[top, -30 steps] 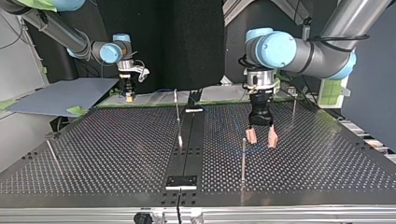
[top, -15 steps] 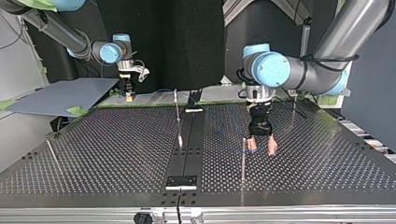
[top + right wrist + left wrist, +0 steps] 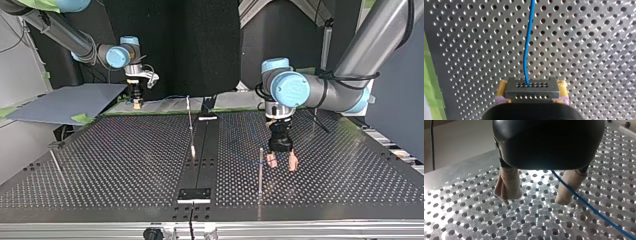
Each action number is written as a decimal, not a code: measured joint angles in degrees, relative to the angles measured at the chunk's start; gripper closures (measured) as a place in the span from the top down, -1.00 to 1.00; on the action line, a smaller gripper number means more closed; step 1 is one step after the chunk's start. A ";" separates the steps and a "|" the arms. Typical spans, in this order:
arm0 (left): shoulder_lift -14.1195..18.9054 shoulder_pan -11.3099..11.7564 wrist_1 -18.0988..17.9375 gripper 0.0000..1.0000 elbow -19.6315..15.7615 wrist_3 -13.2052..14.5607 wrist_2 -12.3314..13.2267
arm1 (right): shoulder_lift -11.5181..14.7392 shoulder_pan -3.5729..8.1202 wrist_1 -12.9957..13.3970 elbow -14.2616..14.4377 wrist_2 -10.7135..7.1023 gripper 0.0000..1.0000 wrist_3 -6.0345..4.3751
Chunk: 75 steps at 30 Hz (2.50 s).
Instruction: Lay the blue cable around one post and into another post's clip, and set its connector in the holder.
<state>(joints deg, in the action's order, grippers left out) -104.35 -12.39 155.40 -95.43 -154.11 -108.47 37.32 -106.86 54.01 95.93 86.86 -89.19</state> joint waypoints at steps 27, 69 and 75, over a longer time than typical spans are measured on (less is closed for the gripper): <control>-2.90 1.98 2.12 1.00 3.07 -0.09 2.69 | 2.76 -0.05 -2.02 0.73 1.70 -1.00 0.38; -2.90 2.06 2.02 1.00 3.05 -0.14 2.87 | 23.50 6.21 -17.96 -5.46 1.72 -1.00 -6.74; -2.90 2.03 2.02 1.00 3.05 -0.13 2.87 | 26.36 6.88 -20.83 -5.72 1.95 -1.00 -5.06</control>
<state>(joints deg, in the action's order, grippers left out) -107.25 -10.36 157.42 -92.38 -154.24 -105.60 63.69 -99.99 33.17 90.22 88.81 -94.25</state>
